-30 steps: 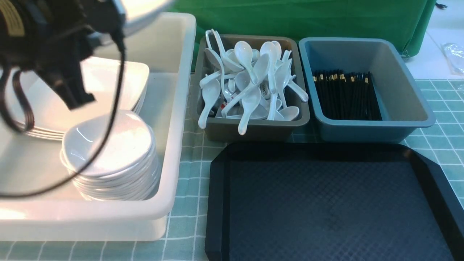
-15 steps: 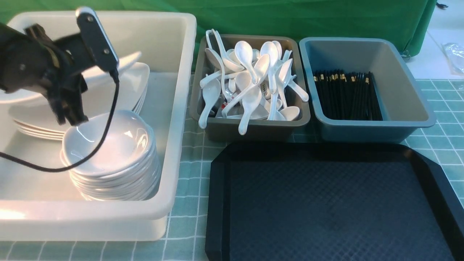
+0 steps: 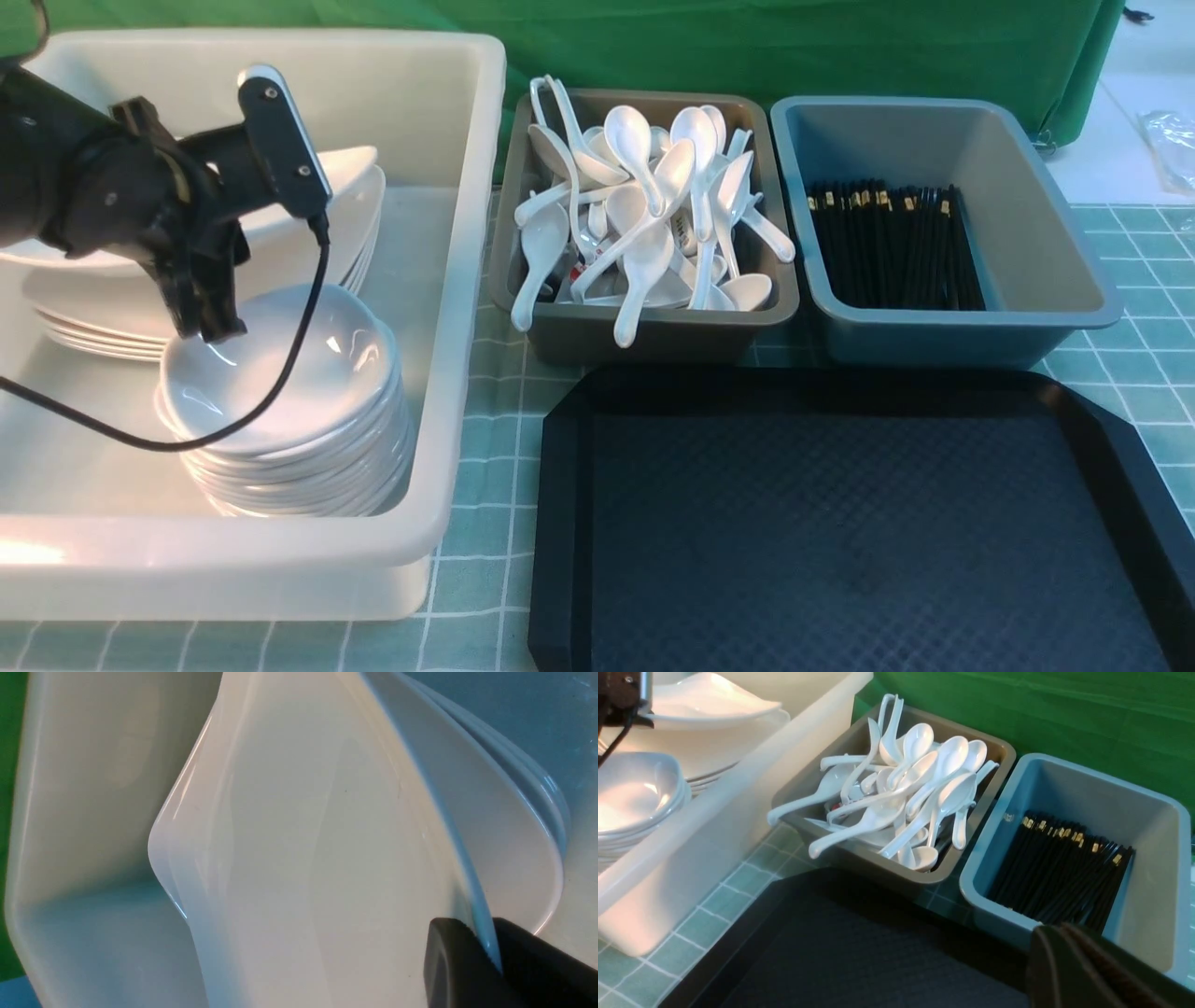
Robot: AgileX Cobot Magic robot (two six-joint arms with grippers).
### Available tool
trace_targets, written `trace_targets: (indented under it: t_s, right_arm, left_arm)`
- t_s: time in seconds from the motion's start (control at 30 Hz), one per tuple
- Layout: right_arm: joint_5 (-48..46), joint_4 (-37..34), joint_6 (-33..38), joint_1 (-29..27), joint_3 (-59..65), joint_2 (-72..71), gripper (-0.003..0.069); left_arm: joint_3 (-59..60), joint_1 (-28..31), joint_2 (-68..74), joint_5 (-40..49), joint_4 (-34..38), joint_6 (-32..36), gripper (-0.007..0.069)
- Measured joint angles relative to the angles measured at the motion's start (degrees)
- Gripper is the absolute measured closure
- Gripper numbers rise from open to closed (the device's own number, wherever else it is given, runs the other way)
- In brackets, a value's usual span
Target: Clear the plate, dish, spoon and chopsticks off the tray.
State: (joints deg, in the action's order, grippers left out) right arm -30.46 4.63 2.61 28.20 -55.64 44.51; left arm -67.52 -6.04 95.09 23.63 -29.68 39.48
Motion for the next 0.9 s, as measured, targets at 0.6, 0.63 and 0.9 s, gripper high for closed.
trace_targets:
  t_s: [0.6, 0.63, 0.9]
  right_arm:
    - [-1.7, -0.2, 0.3, 0.0, 0.0, 0.0, 0.0640]
    - [-1.7, -0.2, 0.3, 0.0, 0.0, 0.0, 0.0640]
    - [-2.1, -0.3, 0.3, 0.0, 0.0, 0.0, 0.0640]
  left_arm:
    - [-0.1, 0.0, -0.7, 2.2, 3.5, 0.2, 0.0167]
    - [-0.1, 0.0, -1.4, 2.3, 4.0, 0.5, 0.0158]
    - [-0.1, 0.0, -8.0, 3.3, 10.1, 0.8, 0.0143]
